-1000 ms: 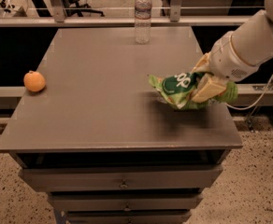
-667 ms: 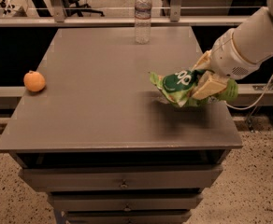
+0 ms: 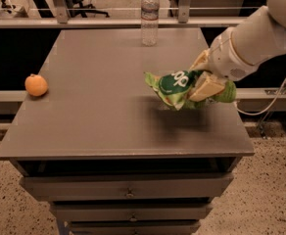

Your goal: Move green rice chip bag near orange

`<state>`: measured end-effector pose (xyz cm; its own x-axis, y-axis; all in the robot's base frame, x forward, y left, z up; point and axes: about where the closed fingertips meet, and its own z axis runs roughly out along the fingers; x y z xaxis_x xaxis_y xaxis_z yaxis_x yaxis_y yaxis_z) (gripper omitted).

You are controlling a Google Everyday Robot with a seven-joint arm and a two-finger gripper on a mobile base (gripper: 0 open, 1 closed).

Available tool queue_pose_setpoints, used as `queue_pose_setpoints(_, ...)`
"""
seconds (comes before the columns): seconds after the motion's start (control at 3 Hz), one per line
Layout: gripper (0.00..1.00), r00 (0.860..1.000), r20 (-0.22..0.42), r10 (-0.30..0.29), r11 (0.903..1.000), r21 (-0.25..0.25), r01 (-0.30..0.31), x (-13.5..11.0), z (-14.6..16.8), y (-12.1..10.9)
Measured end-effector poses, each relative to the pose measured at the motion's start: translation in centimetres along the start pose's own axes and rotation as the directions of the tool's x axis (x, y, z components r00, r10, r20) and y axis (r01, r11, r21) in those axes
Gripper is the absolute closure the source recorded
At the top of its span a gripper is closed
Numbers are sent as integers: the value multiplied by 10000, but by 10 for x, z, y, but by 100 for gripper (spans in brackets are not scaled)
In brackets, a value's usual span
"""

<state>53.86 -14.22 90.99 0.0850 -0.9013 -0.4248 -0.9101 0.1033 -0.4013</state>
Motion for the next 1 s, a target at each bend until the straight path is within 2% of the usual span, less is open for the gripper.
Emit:
queue_pose_setpoints(0.33,100,9899,1106,-891,9939,753,811,-71,23,-28)
queue_pose_setpoints(0.67,100,9675,2020,-1523,9825,1375,1259,-141,58,-53)
queue_pose_setpoints(1.0,100,9518,2471,-1818,9748,1722,1415,-188,93,-67)
